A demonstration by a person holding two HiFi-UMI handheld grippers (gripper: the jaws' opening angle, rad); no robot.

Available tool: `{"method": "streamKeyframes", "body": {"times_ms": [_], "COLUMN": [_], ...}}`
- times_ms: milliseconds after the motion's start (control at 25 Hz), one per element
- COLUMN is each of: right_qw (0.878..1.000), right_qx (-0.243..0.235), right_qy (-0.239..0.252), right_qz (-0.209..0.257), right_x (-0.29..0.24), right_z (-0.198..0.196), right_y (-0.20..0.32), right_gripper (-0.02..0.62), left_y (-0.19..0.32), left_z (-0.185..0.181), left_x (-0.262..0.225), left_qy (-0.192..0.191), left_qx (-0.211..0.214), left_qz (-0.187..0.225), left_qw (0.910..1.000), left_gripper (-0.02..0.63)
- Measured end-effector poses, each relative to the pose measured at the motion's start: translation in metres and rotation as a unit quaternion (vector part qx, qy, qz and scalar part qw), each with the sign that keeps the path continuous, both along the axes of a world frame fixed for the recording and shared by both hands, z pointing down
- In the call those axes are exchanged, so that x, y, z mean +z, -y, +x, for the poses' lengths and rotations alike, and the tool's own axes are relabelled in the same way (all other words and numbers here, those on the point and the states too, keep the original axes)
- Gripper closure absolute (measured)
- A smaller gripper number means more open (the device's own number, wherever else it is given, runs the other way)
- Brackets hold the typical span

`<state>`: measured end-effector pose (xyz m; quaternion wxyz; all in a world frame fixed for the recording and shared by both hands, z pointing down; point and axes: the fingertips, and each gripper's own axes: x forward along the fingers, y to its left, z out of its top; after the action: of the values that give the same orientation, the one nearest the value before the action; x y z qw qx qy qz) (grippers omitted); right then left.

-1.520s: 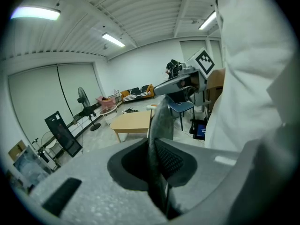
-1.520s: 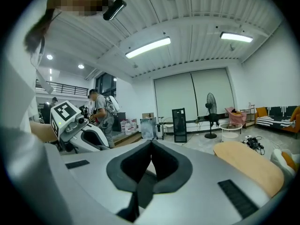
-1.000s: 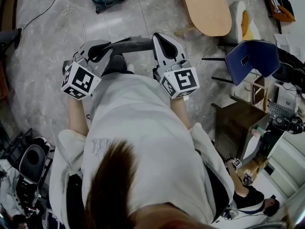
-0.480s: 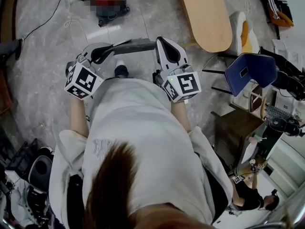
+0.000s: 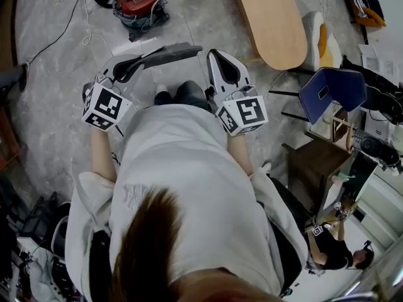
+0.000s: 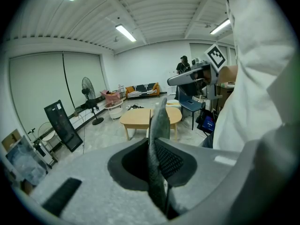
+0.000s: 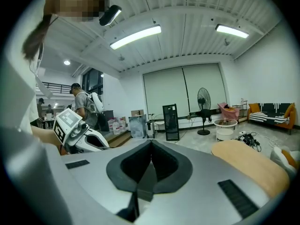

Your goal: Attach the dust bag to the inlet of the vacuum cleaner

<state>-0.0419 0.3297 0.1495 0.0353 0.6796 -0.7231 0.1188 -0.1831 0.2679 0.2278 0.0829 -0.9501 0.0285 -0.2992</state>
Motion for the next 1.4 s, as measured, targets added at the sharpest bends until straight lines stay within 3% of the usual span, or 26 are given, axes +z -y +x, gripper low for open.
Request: {"method": "streamKeyframes", "body": {"times_ms": [400,760,1160,1400], "right_qw": [0.999,0.996,0.99,0.988], "right_qx": [-0.03,-0.086,-0.14,-0.148], "right_qy": [0.02,0.023,0.022,0.028], "right_qz": [-0.015,-0.024,-0.022,-0.027], "right_x": [0.013,0.02,0.018,0.025], "right_z": [0.025,0.092,0.162,0.188], "right_y": [0.04,0.114,0.163,0.182], "right_gripper": [0.594,0.594,0.594,0.594], "left_y": [0.029,0.092,0.151,0.167], "left_z": [0.021,0.073,0.115,0.13], "left_x": [0.0,0.004,-0.013,-0.012], "left_qy": [-0.009,0.001,-0.021,-0.033], "left_qx": [-0.03,-0.098,-0.229,-0.263], "left_qz": [-0.015,-0.008,0.006,0.003], "left_qw": [0.9994,0.9951,0.9732,0.9643], "left_gripper": [0.565,0.565,0.565,0.565]}}
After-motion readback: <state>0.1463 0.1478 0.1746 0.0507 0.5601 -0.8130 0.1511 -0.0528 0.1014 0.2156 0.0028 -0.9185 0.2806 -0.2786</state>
